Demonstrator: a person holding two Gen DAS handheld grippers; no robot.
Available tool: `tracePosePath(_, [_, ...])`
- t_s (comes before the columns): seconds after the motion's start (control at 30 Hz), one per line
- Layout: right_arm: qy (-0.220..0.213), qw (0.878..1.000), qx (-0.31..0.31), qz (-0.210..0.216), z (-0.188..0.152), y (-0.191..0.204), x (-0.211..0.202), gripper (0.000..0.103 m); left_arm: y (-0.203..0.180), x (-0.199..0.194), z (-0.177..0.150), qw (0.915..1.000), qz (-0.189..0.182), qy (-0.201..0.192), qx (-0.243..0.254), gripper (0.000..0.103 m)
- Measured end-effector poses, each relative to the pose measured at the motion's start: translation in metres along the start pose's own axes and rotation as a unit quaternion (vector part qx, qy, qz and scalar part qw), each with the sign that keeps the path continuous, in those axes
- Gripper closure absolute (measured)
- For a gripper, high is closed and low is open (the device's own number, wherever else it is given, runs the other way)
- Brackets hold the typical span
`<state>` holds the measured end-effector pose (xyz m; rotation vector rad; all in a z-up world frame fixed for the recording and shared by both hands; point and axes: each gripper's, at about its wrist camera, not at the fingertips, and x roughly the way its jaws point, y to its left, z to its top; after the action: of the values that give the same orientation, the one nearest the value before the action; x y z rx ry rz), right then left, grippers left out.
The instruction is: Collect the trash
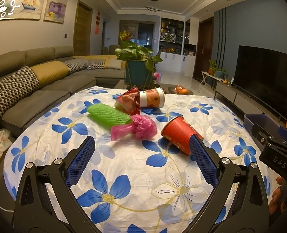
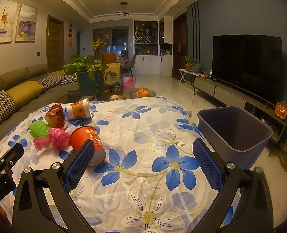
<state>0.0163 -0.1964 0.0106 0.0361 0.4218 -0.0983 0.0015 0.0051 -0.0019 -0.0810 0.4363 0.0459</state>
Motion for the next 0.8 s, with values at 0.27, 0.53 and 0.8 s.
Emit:
tracePosePath(0.27, [0.003,1.0,-0.003,0.002,-0.002,0.001,0.004,0.005,0.001,0.006,-0.001,1.0,0.0,0.003,-0.003,0.007])
tracePosePath(0.53, [0.005,1.0,-0.004,0.004,-0.003,0.004,0.01,0.005,0.002,0.009,0.0,1.0,0.0,0.006,-0.006,0.007])
tracePosePath(0.8, [0.006,1.0,-0.004,0.003,-0.003,0.004,0.009,0.005,0.001,0.015,0.0,0.9999,0.001,0.009,-0.007,0.007])
